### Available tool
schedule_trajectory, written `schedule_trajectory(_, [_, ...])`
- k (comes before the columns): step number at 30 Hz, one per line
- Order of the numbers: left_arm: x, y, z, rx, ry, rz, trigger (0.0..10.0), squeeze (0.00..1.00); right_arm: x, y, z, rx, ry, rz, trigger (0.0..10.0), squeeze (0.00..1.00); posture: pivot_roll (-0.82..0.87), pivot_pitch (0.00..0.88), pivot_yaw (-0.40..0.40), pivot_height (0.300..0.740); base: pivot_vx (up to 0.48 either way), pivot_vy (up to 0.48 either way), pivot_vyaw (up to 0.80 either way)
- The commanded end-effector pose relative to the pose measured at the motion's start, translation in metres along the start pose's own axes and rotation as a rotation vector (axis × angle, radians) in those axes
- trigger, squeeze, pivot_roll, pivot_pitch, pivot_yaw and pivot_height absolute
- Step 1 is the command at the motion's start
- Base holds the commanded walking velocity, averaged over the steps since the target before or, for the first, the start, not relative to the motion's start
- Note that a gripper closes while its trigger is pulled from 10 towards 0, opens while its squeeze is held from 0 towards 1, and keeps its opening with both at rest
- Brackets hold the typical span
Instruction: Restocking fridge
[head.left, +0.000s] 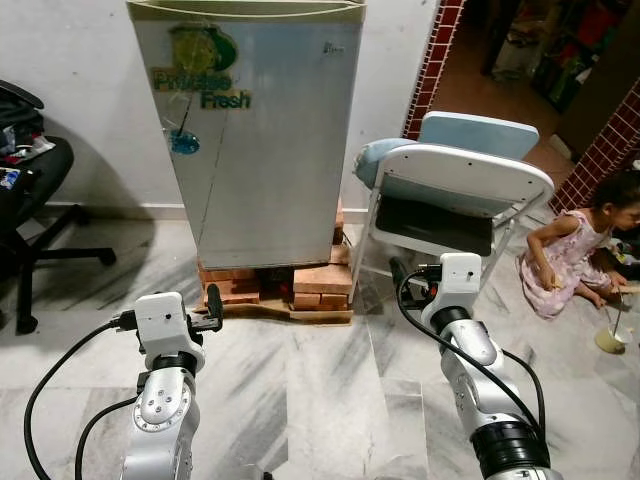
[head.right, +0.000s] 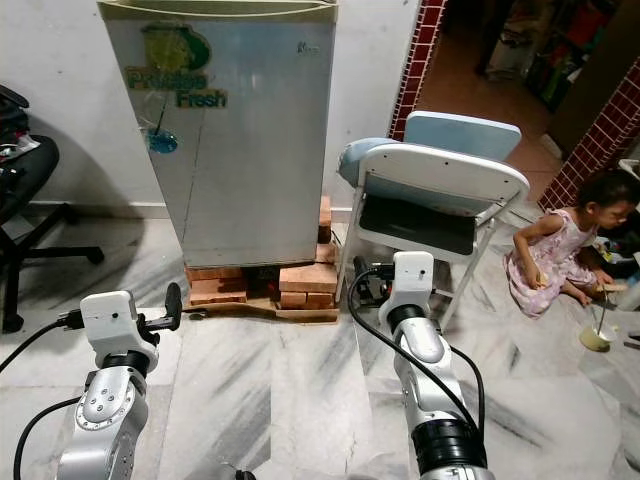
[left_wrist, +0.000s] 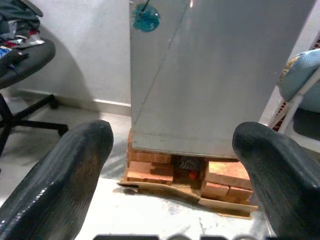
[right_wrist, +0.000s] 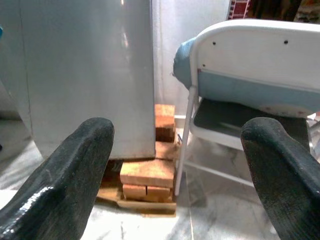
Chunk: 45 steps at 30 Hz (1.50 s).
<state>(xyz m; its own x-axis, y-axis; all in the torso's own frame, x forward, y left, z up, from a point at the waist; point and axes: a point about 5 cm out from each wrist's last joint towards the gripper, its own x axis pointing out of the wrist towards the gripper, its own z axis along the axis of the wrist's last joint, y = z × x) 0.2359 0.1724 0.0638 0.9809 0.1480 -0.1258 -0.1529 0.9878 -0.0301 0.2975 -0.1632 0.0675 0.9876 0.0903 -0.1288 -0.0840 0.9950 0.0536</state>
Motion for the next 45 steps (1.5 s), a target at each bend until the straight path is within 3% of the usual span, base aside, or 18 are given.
schedule_trajectory(1, [0.005, 0.008, 0.001, 0.03, 0.01, -0.003, 10.0, 0.0, 0.004, 0.005, 0.006, 0.017, -0.027, -0.002, 10.0, 0.0, -0.04, 0.01, -0.005, 0.74, 0.0, 0.48, -0.61])
schedule_trajectory(10, [0.005, 0.013, 0.006, 0.037, -0.002, -0.001, 10.0, 0.0, 0.008, 0.01, 0.013, -0.014, -0.05, 0.043, 10.0, 0.0, -0.04, 0.028, 0.003, 0.74, 0.0, 0.48, -0.78])
schedule_trajectory(17, [0.004, -0.005, 0.003, 0.006, 0.018, -0.068, 10.0, 0.0, 0.01, 0.007, 0.016, -0.005, -0.057, 0.016, 10.0, 0.0, -0.05, 0.029, 0.016, 0.74, 0.0, 0.48, -0.8])
schedule_trajectory(31, [0.002, 0.002, 0.002, 0.033, 0.03, -0.067, 10.0, 0.0, 0.002, 0.003, 0.004, 0.003, -0.039, -0.026, 10.0, 0.0, -0.05, 0.012, 0.051, 0.74, 0.0, 0.48, -0.76])
schedule_trajectory(37, [-0.006, 0.008, -0.003, 0.064, 0.05, -0.061, 10.0, 0.0, -0.003, -0.009, 0.002, -0.003, -0.039, -0.068, 10.0, 0.0, -0.05, 0.009, 0.055, 0.74, 0.0, 0.48, -0.51])
schedule_trajectory(45, [-0.026, 0.035, -0.014, 0.115, 0.08, -0.002, 10.0, 0.0, -0.03, -0.037, -0.016, -0.07, 0.021, -0.113, 10.0, 0.0, -0.04, 0.011, 0.044, 0.74, 0.0, 0.235, 0.0])
